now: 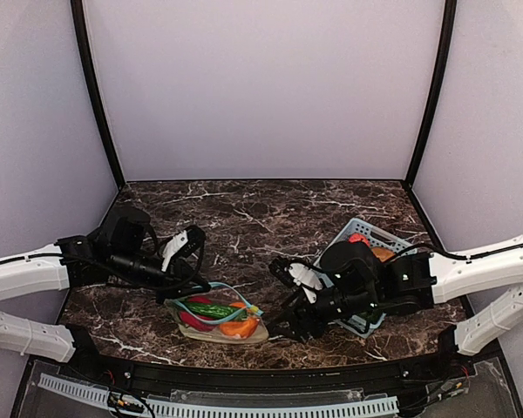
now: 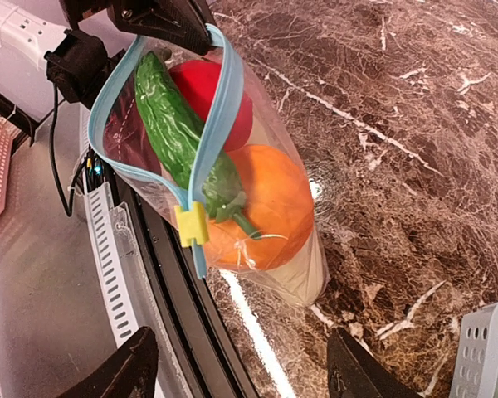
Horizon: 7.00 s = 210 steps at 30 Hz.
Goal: Place the food in the zip-top bag and seal the zipper
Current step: Pass from the right arm to the left, then hold the zipper food storage bag at the center of the board, then hold the zipper from the zipper food storage bag, then zip the zipper of the food storage bag.
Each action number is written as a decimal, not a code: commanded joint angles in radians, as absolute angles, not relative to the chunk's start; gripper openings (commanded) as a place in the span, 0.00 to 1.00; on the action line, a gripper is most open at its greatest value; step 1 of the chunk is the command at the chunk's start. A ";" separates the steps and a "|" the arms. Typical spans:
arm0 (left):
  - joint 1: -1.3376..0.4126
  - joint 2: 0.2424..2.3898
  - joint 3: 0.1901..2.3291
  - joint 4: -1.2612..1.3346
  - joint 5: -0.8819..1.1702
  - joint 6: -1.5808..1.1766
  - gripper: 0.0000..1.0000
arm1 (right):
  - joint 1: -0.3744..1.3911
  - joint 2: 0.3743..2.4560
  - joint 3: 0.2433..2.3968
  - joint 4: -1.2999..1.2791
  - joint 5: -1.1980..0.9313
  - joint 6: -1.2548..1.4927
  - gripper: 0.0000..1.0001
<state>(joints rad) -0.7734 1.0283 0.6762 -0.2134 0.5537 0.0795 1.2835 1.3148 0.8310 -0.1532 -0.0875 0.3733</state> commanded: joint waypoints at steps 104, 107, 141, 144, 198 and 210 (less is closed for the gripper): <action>-0.978 1.393 0.904 -0.130 0.696 0.180 0.10 | 1.272 1.345 0.738 0.229 -0.063 0.401 0.00; -0.979 1.387 0.903 -0.131 0.689 0.179 0.04 | 1.272 1.350 0.739 0.229 -0.061 0.402 0.00; -0.962 1.318 0.932 -0.306 0.565 0.238 0.01 | 1.260 1.278 0.683 0.146 0.108 0.463 0.00; -0.955 1.303 0.928 -0.316 0.556 0.237 0.01 | 1.260 1.283 0.694 0.122 0.133 0.466 0.00; -0.865 1.146 0.800 -0.334 0.586 0.161 0.01 | 1.203 1.193 0.800 -0.106 0.127 0.373 0.17; -0.866 1.152 0.784 -0.281 0.638 0.122 0.01 | 1.193 1.391 0.977 -0.115 -0.125 0.253 0.68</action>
